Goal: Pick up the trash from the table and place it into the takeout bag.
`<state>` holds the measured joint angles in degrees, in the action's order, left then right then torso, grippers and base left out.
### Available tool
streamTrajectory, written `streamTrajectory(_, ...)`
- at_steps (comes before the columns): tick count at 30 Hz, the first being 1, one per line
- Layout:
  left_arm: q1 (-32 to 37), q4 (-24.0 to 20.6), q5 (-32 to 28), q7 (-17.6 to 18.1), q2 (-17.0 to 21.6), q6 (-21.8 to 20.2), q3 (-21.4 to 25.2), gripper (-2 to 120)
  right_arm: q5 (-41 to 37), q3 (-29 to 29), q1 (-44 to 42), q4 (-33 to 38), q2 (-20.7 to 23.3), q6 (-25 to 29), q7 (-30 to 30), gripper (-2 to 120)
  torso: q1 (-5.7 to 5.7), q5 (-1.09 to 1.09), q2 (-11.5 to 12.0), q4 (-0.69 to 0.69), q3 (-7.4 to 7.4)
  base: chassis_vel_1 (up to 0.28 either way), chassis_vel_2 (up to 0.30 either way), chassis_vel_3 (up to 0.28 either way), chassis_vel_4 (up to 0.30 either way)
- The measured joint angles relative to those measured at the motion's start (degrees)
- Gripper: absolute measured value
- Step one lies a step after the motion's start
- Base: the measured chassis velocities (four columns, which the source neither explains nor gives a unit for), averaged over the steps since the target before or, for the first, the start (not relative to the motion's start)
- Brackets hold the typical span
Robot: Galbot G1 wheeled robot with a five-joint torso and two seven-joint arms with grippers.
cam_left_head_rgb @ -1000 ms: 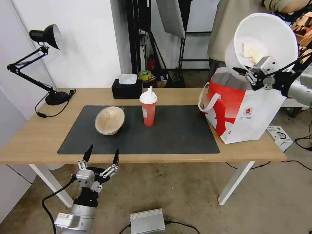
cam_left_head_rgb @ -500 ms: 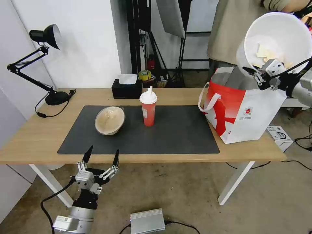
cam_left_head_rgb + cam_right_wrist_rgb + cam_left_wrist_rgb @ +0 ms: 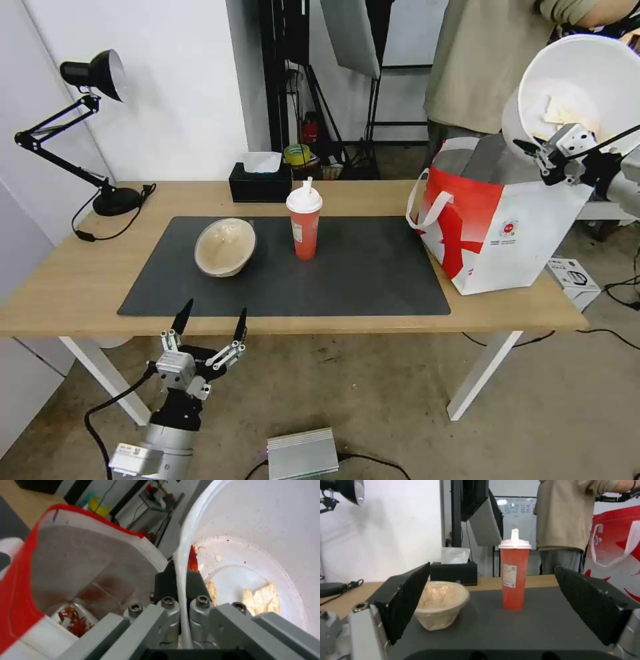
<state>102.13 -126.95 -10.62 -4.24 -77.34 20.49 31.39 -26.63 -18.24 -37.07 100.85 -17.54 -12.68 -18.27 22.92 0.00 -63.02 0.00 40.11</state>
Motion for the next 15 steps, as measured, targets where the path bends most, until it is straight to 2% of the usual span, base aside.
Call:
streamTrajectory(6, 0.06, 0.00, -0.03, -0.06, -0.01, 0.27, 0.02, 100, 0.50, 1.08, 0.82, -1.36, -0.17, 0.21, -0.23, 0, 0.00, 0.00, 0.00, 0.00, 0.00, 0.000, 0.000, 0.000, 0.000)
streamTrajectory(15, -0.22, 0.42, -0.17, -0.23, -0.06, 0.46, 0.00, 100, 2.51, 6.18, 6.87, -5.41, -1.83, 0.91, -0.81, 0, 0.00, 0.00, 0.00, 0.00, 0.00, 0.000, 0.000, 0.000, 0.000)
